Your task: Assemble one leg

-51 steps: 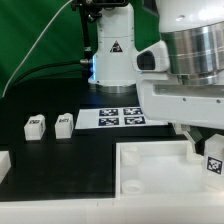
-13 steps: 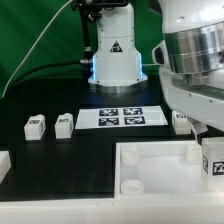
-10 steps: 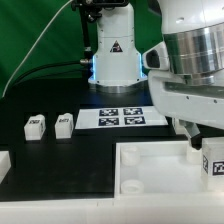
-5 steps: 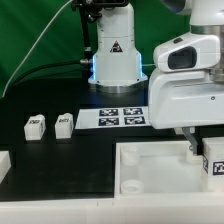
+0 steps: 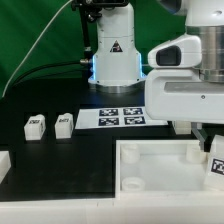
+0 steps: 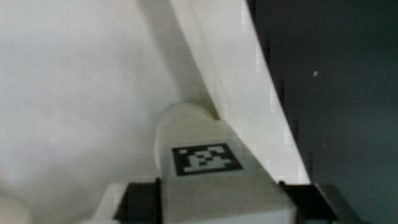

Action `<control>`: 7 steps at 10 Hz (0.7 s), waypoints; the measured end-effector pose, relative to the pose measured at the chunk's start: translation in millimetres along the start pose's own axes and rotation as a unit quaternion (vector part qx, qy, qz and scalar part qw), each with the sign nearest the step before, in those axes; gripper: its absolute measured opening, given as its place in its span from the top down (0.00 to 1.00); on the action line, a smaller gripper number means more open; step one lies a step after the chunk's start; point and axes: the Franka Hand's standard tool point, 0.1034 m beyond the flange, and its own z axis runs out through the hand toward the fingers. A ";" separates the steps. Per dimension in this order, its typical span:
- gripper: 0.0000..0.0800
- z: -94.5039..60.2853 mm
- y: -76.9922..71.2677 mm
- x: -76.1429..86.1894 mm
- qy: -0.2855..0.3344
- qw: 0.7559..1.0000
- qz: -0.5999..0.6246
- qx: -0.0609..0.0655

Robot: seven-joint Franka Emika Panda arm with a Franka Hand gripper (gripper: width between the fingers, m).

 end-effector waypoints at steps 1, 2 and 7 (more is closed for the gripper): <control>0.61 0.2 0.1 -0.2 -0.002 0.999 0.052 0.002; 0.61 0.3 -0.1 -0.5 -0.006 0.992 0.125 0.006; 0.63 -0.7 2.8 10.1 -0.060 0.839 0.540 0.034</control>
Offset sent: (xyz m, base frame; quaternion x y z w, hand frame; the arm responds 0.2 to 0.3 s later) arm 0.0046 -0.0101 -0.0001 0.0044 0.0054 0.3572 0.9340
